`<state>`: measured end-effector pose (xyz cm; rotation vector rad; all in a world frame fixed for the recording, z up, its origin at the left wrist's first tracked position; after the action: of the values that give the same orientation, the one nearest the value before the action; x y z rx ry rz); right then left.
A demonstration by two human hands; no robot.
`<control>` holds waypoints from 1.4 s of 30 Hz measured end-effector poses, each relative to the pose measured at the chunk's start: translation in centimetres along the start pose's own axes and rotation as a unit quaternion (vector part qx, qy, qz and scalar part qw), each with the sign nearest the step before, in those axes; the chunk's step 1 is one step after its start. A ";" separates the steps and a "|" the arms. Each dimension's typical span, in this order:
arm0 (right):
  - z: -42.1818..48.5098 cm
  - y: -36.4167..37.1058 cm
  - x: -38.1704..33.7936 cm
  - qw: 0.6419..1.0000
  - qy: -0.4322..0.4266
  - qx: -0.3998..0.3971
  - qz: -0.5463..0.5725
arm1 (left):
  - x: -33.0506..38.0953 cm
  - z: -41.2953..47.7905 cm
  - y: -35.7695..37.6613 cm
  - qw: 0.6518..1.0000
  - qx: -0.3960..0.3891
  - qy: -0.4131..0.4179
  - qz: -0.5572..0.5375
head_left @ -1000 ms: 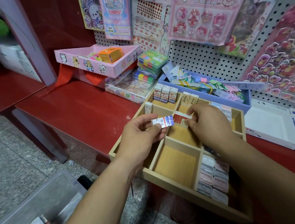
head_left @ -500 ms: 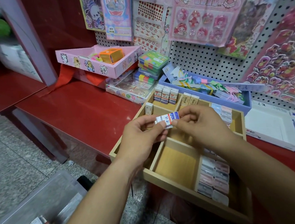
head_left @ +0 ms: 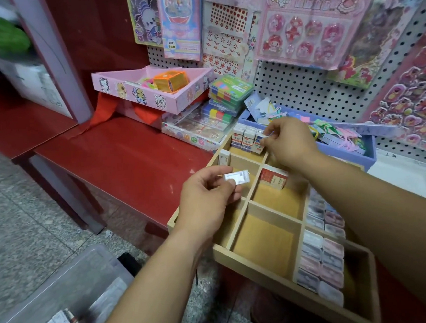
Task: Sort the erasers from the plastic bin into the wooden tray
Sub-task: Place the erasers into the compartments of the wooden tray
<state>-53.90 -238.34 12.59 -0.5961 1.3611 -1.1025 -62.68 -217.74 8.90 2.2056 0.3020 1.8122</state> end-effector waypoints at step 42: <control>-3.8 3.4 -5.1 0.986 -0.113 -0.024 -0.118 | 1.5 -0.7 -4.8 0.853 0.060 0.106 0.507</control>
<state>-55.85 -231.56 11.34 -0.9092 1.1424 -1.1536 -63.05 -212.66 8.84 2.4439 -0.9317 2.5682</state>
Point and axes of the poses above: each hand's wrist, its own z-axis towards the middle knuckle, its own y-axis out of the palm, x = y × z, the point moved 2 cm from there along z, towards the middle knuckle, and after that the axes turned 4 degrees about -z, right-handed, at the moved point
